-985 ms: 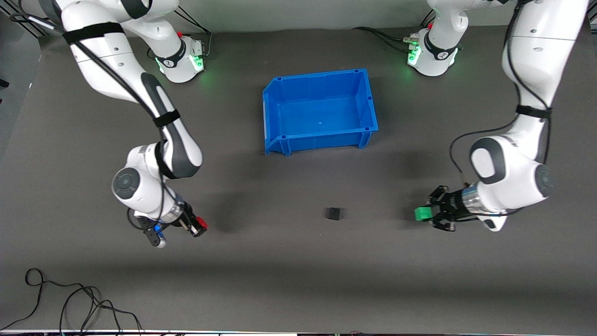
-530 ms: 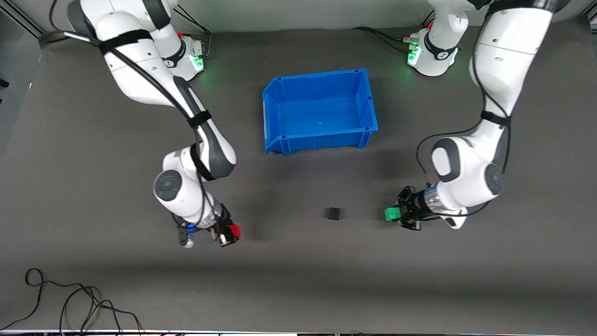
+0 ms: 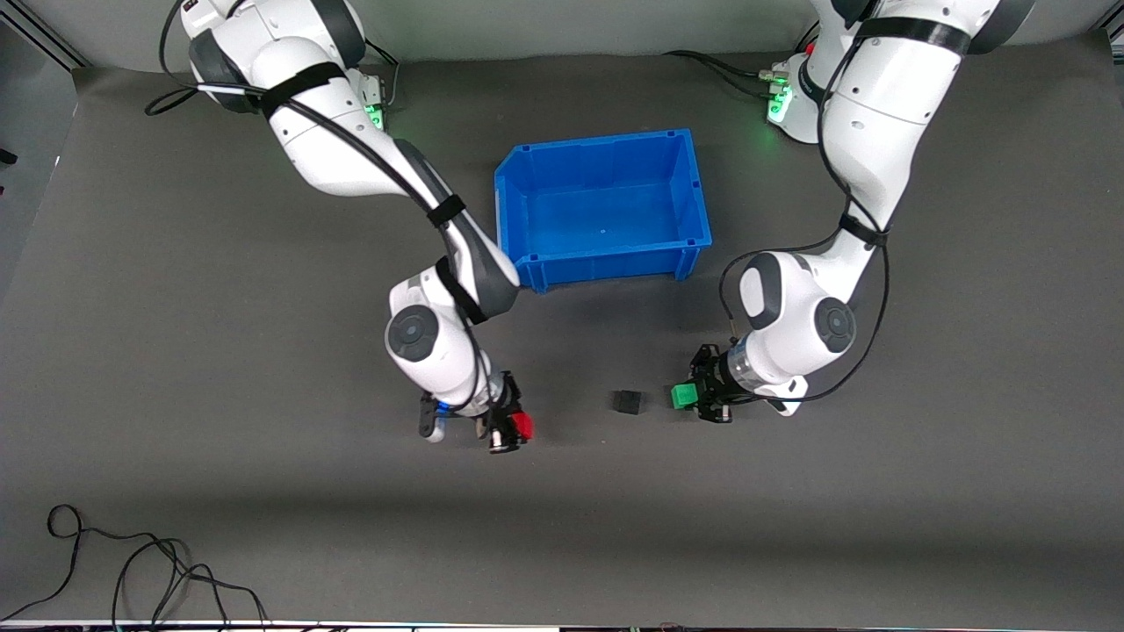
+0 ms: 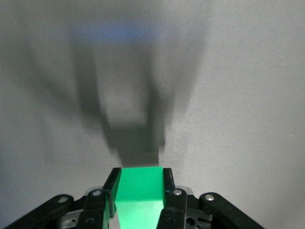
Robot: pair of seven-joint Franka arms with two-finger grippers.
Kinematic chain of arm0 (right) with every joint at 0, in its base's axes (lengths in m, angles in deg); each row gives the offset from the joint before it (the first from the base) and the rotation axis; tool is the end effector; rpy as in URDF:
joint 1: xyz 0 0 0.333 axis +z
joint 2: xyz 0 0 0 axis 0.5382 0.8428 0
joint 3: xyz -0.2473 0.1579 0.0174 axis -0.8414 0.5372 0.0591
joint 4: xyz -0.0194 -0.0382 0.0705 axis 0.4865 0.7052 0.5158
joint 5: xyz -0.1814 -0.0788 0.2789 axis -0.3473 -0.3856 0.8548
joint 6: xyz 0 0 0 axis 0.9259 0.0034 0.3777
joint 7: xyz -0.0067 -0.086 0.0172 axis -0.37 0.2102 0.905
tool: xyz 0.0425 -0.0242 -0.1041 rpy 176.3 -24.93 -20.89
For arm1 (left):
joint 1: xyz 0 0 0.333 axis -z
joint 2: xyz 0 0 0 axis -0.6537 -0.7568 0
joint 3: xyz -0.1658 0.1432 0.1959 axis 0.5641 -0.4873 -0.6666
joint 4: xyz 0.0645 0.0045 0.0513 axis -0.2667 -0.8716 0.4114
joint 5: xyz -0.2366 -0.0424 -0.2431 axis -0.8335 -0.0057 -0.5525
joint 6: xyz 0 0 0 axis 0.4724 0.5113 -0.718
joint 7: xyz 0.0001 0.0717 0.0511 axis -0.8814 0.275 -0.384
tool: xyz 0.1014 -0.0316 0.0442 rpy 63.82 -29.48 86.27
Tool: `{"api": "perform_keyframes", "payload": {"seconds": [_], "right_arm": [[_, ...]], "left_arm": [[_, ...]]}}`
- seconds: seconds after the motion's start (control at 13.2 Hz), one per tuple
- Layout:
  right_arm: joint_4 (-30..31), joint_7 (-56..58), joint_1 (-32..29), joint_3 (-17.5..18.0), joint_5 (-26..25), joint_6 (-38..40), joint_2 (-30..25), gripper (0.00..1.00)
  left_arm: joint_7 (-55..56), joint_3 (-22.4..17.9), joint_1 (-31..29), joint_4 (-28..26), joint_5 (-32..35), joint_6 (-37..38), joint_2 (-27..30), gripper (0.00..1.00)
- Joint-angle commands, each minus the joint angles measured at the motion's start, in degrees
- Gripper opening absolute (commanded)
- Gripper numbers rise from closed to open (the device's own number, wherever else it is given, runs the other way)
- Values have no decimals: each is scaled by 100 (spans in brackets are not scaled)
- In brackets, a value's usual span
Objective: Attach green and red cubes to black cube
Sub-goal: 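Carry the red cube and the green cube toward the black cube, then press the red cube and the green cube against the black cube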
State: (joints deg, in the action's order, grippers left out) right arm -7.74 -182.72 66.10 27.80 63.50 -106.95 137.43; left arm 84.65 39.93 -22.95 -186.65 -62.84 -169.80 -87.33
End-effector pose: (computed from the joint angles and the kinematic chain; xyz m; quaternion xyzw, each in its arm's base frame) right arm 0.6122 0.3704 0.2458 -0.6977 0.6986 0.0173 0.1577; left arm 0.5757 -0.2407 0.2008 0.6508 0.7311 -0.1230 0.1637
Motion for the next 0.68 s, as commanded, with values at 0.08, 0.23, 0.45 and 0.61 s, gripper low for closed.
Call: {"api": "perform_keyframes", "payload": {"seconds": [0.08, 0.23, 0.45, 0.61], "right_arm": [[-293, -597, 153, -99, -296, 61, 156, 0], [-310, -598, 144, -99, -332, 52, 165, 0], [-310, -554, 144, -99, -341, 43, 165, 0], [-310, -545, 144, -99, -332, 43, 191, 0]], "left_arm": [[501, -133, 322, 320, 52, -60, -243, 11], [501, -133, 401, 451, 52, -60, -357, 11], [606, -230, 586, 688, 52, -60, -542, 11], [632, -309, 700, 733, 122, -60, -578, 11]]}}
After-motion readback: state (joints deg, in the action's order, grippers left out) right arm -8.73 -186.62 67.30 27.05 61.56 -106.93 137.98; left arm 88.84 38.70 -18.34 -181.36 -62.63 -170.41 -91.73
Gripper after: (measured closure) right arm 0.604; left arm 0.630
